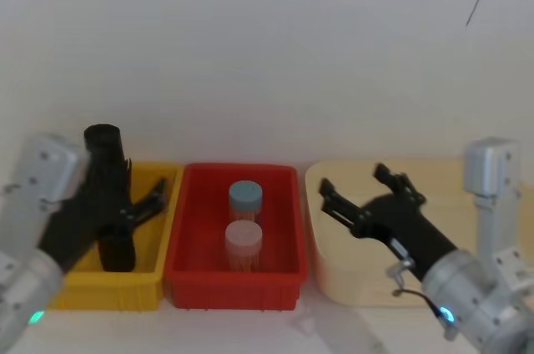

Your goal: Pick up the garbage bag with the one hand and transfer it to the other hand.

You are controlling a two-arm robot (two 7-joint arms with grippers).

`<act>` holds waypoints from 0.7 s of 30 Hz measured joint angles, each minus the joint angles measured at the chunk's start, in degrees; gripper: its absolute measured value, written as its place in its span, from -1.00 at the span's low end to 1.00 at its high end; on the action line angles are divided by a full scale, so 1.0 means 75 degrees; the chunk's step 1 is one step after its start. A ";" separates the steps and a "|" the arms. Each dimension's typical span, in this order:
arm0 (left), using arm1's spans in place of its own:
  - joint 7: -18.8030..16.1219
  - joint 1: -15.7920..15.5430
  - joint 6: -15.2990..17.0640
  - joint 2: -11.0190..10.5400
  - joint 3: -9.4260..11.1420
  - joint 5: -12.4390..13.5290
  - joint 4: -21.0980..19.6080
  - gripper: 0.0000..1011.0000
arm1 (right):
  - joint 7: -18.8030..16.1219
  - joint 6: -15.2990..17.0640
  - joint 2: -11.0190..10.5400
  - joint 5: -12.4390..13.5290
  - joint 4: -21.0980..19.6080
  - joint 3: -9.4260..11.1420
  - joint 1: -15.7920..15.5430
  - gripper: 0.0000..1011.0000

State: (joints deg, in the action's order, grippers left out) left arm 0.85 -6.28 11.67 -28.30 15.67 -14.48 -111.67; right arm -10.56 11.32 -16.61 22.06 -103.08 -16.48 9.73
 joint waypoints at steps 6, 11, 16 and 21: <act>0.0181 0.0733 0.0045 -0.0385 -0.0941 -0.0423 -0.0405 0.98 | -0.0137 0.0528 0.0144 -0.0116 0.0036 -0.0491 0.0597 0.98; 0.0439 0.1201 -0.0045 -0.0558 -0.1577 -0.0824 -0.0537 0.98 | -0.0211 0.1065 0.0247 -0.0287 0.0094 -0.0865 0.1064 0.98; 0.0775 0.1521 -0.0175 -0.0654 -0.2086 -0.1275 -0.0540 0.98 | -0.0234 0.1471 0.0309 -0.0411 0.0129 -0.1099 0.1349 0.98; 0.1156 0.1587 -0.0315 -0.0695 -0.2332 -0.1678 -0.0366 0.98 | -0.0243 0.1882 0.0366 -0.0519 0.0154 -0.1284 0.1567 0.98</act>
State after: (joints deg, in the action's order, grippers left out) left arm 9.51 5.62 9.31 -33.51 -1.82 -27.07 -114.42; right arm -12.39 25.43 -13.87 18.17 -101.93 -26.10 21.48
